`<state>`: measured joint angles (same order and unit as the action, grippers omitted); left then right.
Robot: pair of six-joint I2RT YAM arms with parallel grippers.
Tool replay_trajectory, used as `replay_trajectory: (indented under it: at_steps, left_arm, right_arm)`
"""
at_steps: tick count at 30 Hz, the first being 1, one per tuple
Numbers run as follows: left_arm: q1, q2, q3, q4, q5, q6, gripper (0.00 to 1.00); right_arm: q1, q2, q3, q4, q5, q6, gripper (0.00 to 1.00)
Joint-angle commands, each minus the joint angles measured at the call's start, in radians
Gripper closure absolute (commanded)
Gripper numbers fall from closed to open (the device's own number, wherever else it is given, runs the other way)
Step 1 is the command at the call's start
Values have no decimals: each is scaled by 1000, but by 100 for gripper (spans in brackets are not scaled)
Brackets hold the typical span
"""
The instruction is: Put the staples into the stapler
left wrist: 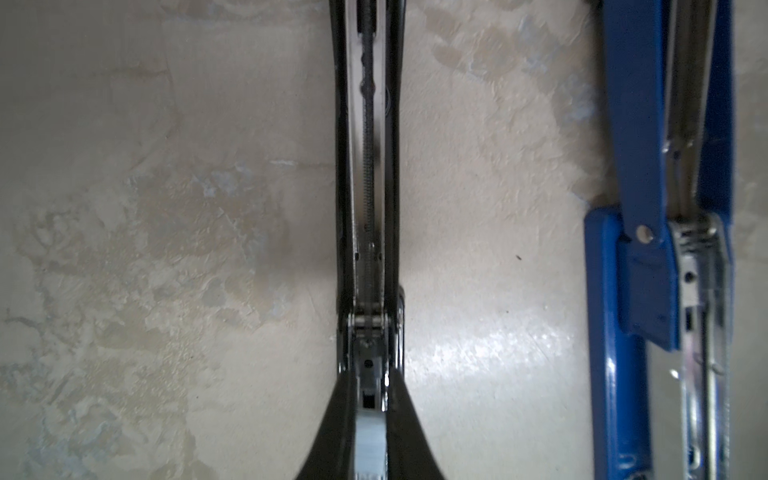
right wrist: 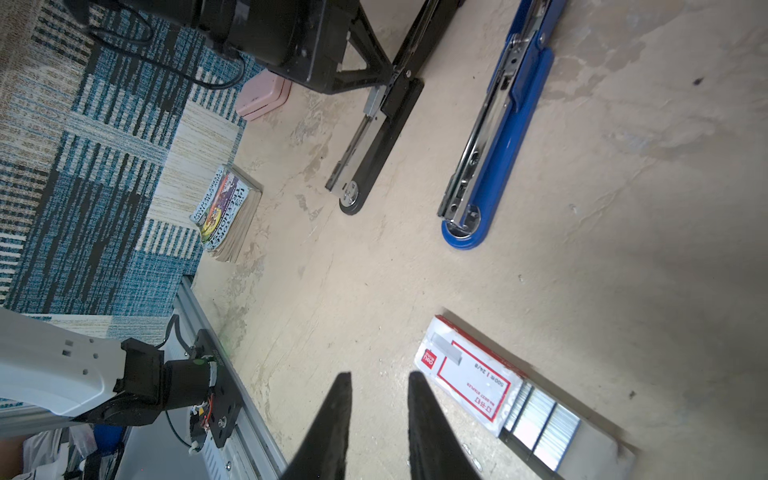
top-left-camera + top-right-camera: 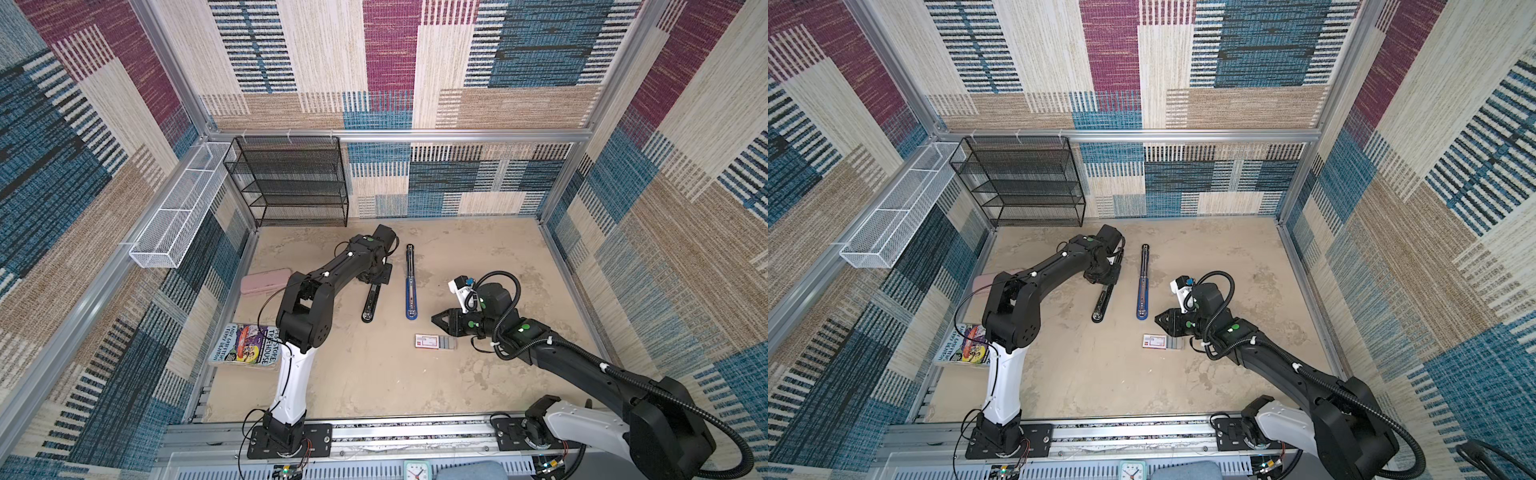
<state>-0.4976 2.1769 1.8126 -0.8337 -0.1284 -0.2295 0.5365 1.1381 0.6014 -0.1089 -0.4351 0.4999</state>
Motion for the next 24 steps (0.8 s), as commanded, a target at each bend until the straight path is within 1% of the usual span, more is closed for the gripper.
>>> replay_trajectory:
  at_steps: [1,7,17,24]
  left_arm:
    - [-1,-3,-3,-14,-14,16,97]
    - [-7,-19,-29,-5,-17,15,98]
    - [-19,-87,-120,83,-39,21,98]
    - [-25,-98,-153,108,-59,24,98]
  right_arm:
    - [0,-6,-6,18,1,9,72]
    - [0,-8,-8,22,1,11,72]
    - [0,-6,-11,25,1,14,72]
    - [0,-7,-11,25,-2,14,72]
